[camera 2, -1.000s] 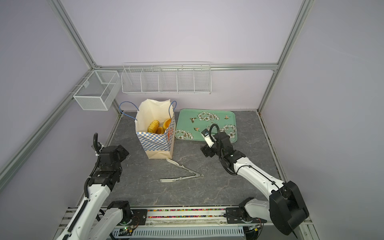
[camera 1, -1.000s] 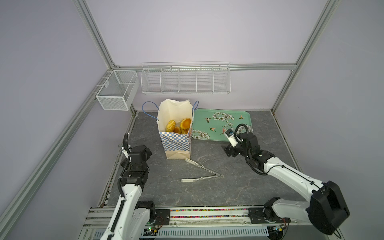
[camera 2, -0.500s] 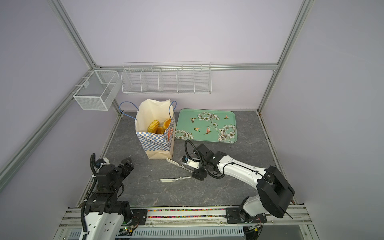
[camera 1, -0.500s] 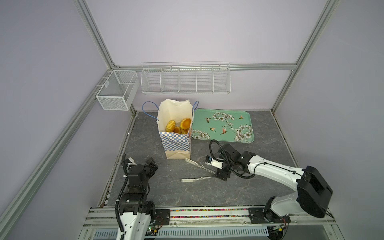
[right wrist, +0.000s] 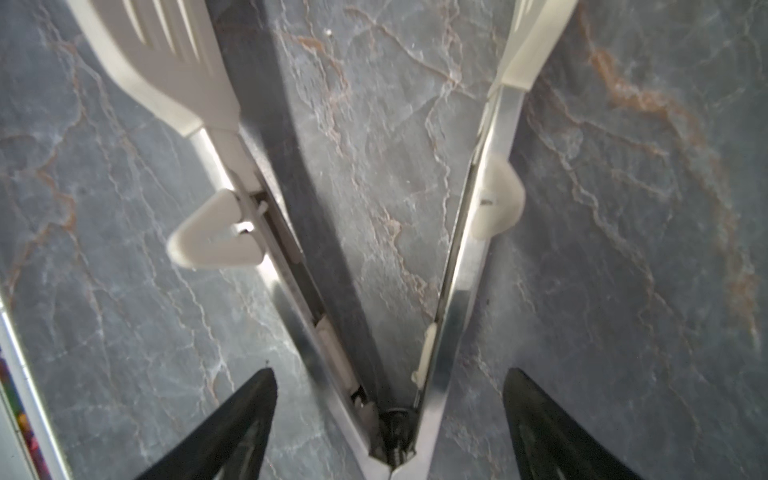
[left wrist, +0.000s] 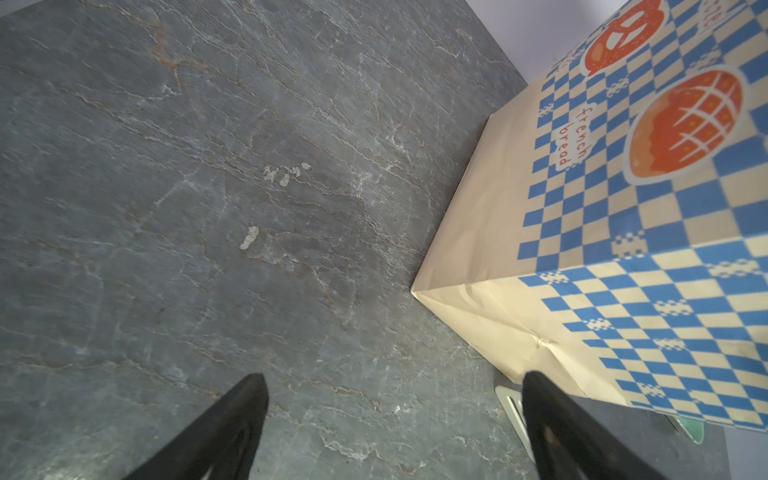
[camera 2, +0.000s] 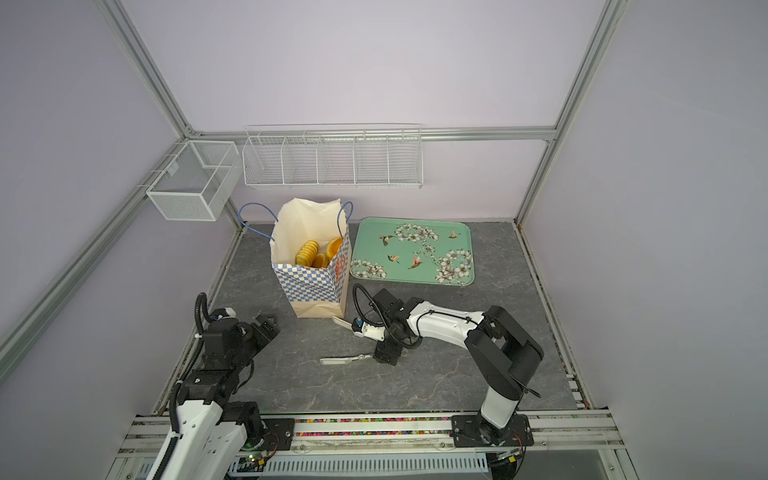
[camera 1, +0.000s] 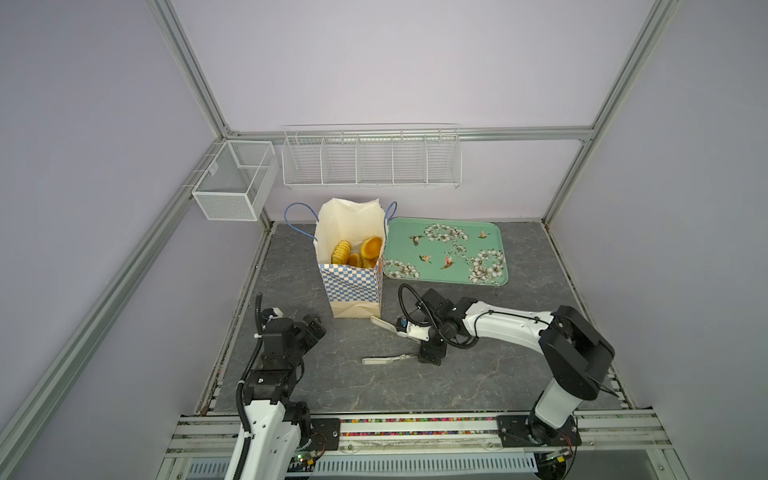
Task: Take the fake bread out of the paper bag
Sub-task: 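Reach the right gripper to the white tongs and close on their handles, then lift the tongs with the right gripper while the left gripper moves toward the bag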
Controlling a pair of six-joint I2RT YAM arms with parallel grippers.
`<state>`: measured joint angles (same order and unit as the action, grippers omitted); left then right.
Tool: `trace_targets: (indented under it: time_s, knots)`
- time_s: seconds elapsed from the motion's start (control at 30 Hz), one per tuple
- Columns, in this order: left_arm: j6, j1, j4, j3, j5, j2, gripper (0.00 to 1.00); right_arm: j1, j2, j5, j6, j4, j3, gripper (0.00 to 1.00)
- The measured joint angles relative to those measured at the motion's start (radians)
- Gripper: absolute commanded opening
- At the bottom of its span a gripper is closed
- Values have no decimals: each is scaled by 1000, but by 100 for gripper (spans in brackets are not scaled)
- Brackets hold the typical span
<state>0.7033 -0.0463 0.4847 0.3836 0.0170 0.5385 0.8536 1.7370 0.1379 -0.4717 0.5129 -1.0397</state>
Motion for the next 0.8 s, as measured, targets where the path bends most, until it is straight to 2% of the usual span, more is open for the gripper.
trace_targets:
  time_s: [0.17, 0.27, 0.6, 0.8]
  knots:
    - [-8, 0, -4, 0, 4, -5, 96, 2, 42, 6, 2, 10, -31, 93]
    - [-10, 0, -7, 2, 7, -4, 96, 6, 58, 10, 13, 18, -45, 99]
    - [-34, 0, -4, 42, 7, 4, 96, 53, 62, -27, 83, 8, -44, 59]
    - [-40, 0, 0, 48, 7, 5, 96, 93, 19, -61, 134, -6, 7, 39]
